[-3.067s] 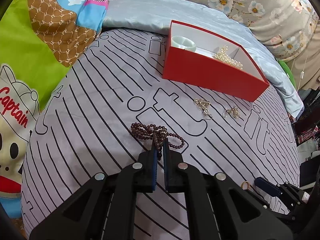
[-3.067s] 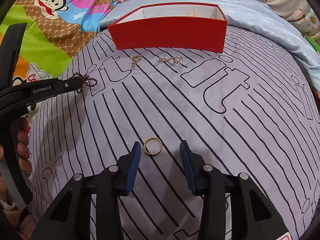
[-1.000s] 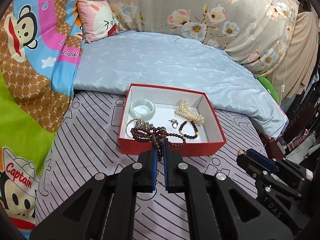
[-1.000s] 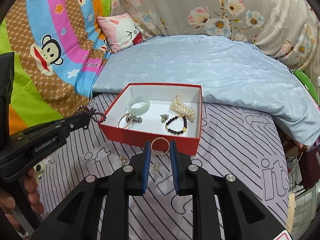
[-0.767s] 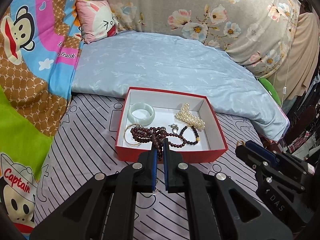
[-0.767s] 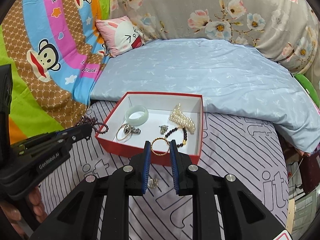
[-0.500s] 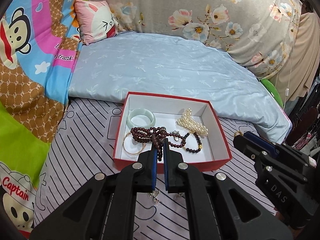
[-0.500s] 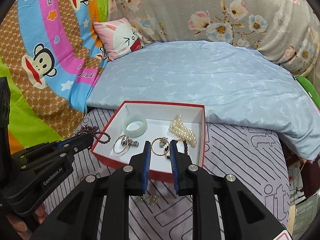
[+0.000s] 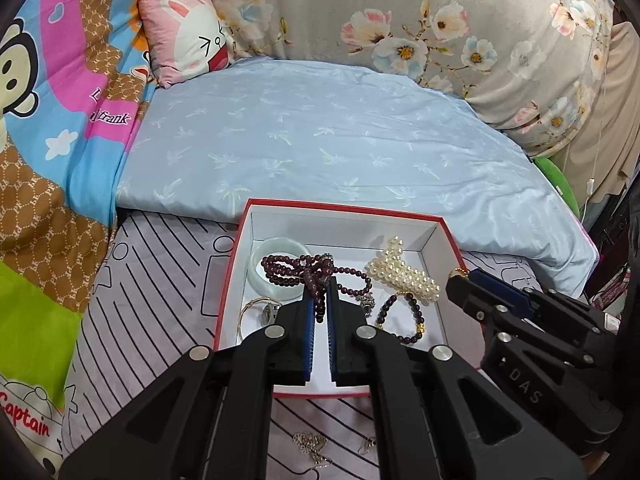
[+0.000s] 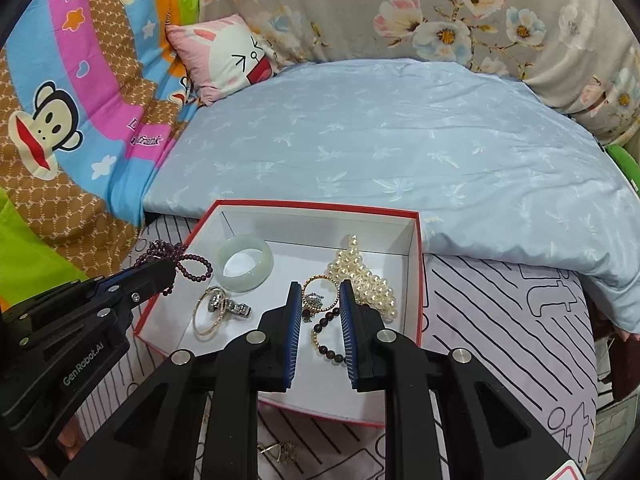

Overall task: Organize jewelry
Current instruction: 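Carry the garnet bracelet and gold ring into the red box and lower them, then open the left gripper releasing the garnet bracelet while the right gripper releases the ring, then withdraw both grippers from the box toward the remaining silver jewelry, then grasp the silver chain necklace with the right gripper while the left gripper grasps the silver pendant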

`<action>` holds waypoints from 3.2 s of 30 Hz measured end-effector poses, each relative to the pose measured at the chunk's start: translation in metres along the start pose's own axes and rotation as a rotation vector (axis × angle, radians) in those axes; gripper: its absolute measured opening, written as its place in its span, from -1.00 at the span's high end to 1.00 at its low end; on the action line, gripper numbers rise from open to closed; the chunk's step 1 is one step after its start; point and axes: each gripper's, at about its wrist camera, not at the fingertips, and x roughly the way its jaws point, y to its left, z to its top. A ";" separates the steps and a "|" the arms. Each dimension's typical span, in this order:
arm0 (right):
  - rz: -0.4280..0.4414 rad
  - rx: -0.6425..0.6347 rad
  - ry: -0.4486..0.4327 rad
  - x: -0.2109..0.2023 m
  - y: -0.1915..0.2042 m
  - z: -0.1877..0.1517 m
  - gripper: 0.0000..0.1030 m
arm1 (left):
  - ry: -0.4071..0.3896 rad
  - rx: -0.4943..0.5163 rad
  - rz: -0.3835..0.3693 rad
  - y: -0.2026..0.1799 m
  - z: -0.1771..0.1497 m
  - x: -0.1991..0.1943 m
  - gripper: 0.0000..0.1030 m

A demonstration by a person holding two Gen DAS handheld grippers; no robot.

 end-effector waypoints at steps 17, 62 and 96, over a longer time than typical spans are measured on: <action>-0.001 -0.008 0.083 0.064 0.003 0.000 0.65 | 0.096 -0.014 0.028 0.006 -0.009 0.065 0.87; -0.010 0.013 0.129 -0.036 0.012 -0.128 0.31 | 0.129 -0.058 0.101 0.046 -0.108 -0.033 0.03; -0.017 -0.015 0.183 0.013 0.037 -0.131 0.86 | 0.183 -0.070 0.120 0.057 -0.138 -0.037 -0.28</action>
